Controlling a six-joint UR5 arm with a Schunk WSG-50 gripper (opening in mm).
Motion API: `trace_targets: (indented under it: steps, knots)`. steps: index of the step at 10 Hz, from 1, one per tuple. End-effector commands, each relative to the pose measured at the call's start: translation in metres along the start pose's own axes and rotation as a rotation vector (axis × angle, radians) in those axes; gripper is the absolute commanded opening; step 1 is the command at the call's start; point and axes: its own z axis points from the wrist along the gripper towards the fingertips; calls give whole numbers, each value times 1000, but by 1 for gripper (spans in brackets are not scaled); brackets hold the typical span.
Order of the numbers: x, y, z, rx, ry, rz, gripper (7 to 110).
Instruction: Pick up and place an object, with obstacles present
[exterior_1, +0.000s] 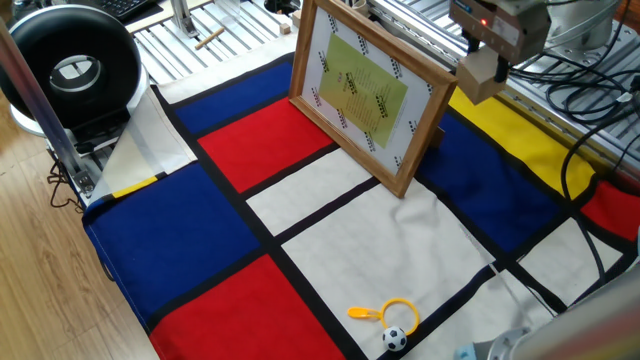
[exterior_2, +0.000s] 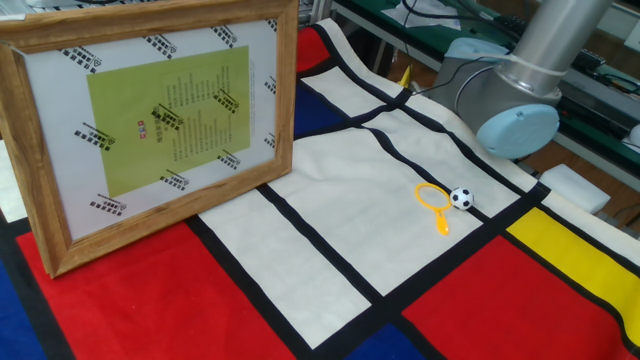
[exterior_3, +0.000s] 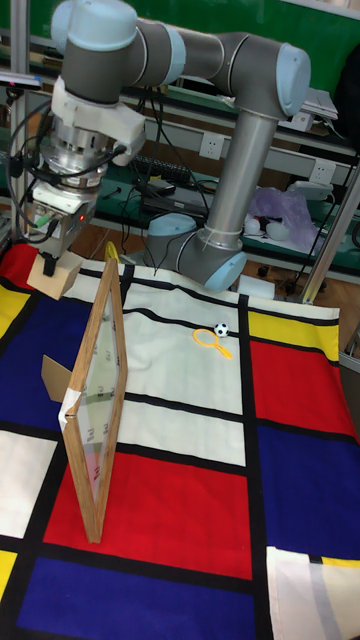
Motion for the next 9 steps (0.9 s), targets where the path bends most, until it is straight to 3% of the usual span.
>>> trace_targets:
  steps: [1, 9]
  knots:
    - [-6, -1, -14, 9, 16, 16, 7]
    - [4, -12, -14, 55, 48, -27, 7]
